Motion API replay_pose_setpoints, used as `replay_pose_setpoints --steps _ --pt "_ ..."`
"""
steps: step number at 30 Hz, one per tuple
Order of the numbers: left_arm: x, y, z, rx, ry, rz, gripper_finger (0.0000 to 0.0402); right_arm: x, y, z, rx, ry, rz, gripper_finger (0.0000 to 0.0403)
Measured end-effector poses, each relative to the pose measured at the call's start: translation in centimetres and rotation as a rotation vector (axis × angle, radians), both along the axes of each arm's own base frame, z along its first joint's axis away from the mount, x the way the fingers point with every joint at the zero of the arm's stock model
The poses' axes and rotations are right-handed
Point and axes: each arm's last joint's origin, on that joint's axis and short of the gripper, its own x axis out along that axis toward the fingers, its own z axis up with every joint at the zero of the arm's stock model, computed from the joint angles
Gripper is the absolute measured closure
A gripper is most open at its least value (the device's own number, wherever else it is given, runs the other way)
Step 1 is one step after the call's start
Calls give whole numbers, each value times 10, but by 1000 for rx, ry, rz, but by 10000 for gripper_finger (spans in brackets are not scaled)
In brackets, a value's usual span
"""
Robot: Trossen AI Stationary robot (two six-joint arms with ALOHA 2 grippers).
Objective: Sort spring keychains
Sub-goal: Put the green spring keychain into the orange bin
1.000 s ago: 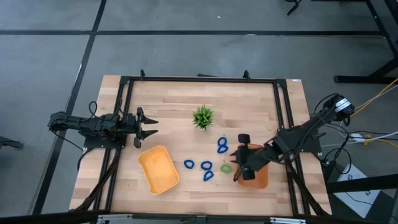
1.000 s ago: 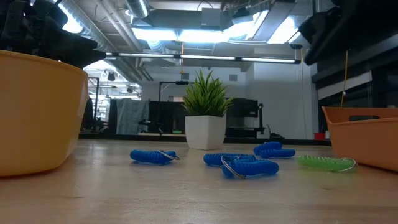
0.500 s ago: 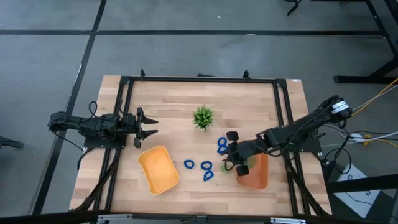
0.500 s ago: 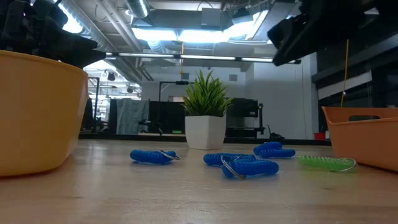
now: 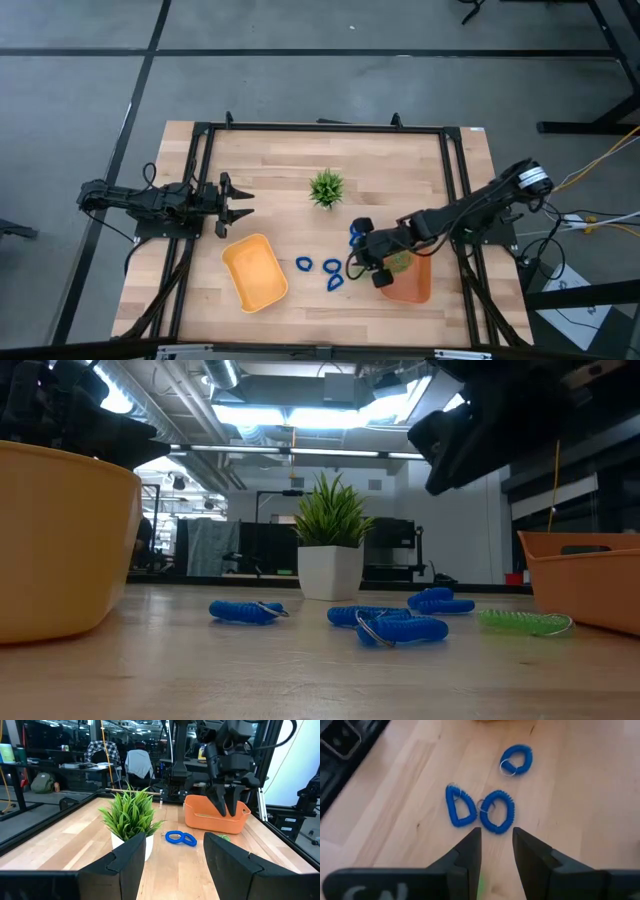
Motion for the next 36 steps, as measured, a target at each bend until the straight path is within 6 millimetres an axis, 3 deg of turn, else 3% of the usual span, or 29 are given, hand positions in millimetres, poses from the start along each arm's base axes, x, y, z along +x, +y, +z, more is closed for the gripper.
replay_pose_setpoints --steps 12,22,36 --pt "0 0 0 0 0 0 205 16 10 -21 -33 164 139 293" --pt "0 0 0 0 0 0 205 27 14 -47 -82 336 158 293" --pt "0 0 0 0 0 0 205 28 13 -52 -117 354 146 293"
